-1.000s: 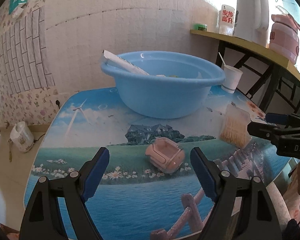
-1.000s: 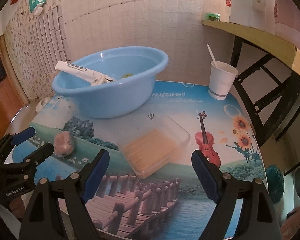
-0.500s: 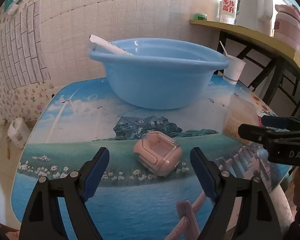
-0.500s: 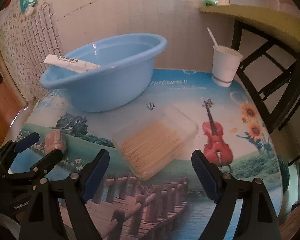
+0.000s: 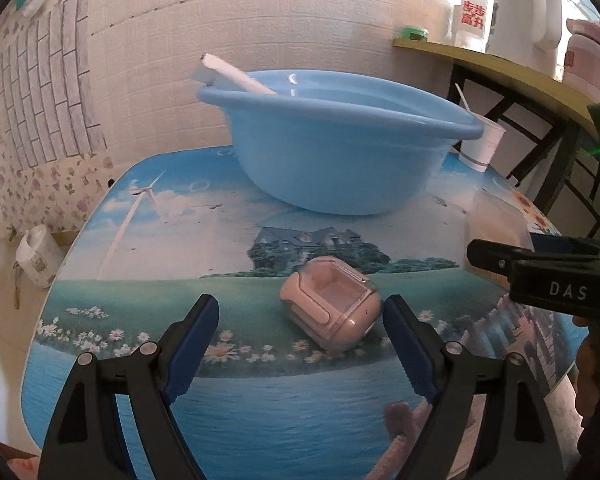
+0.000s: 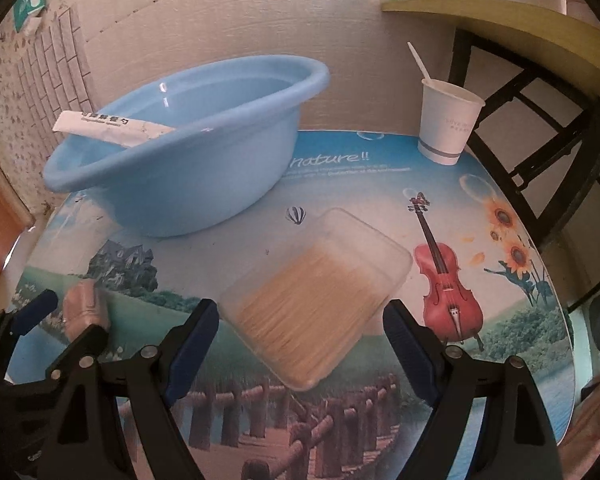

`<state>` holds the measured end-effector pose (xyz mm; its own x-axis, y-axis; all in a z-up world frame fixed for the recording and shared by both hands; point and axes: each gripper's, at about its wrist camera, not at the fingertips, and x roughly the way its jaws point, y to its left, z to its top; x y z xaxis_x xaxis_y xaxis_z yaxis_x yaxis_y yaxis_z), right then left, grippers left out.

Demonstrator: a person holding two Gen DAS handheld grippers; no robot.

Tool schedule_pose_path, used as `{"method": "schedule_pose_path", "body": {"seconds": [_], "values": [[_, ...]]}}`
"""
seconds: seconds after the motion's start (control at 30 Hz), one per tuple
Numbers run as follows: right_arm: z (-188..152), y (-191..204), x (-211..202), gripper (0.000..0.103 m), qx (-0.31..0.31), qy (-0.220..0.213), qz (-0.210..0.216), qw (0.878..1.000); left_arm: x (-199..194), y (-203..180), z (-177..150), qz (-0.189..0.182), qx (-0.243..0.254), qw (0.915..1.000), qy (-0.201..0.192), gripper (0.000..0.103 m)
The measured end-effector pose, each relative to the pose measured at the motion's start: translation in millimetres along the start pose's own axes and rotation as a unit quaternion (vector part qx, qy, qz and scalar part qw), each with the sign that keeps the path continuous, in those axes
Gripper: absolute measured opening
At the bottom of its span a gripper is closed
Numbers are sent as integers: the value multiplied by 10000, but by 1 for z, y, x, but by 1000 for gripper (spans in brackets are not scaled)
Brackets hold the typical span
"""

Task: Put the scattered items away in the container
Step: 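Withdraw both tools from the basin toward the pink box and toothpick box, then grasp the pink plastic box with the left tool while the right tool grasps the clear toothpick box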

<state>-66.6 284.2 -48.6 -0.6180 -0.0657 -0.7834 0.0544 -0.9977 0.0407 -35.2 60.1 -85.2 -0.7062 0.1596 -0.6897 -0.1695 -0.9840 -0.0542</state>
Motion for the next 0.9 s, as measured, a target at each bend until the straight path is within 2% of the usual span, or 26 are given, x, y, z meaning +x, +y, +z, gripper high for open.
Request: {"method": "schedule_pose_path", "body": {"seconds": [0.17, 0.37, 0.63, 0.9], "values": [[2, 6, 7, 86, 21, 27, -146, 9999, 0, 12, 0, 85, -170, 9998, 8, 84], [5, 7, 11, 86, 79, -40, -297, 9995, 3, 10, 3, 39, -277, 9996, 33, 82], [-1, -7, 8, 76, 26, -166, -80, 9998, 6, -4, 3, 27, -313, 9995, 60, 82], [-5, -16, 2, 69, -7, -225, 68, 9997, 7, -15, -1, 245, -319, 9992, -19, 82]]}}
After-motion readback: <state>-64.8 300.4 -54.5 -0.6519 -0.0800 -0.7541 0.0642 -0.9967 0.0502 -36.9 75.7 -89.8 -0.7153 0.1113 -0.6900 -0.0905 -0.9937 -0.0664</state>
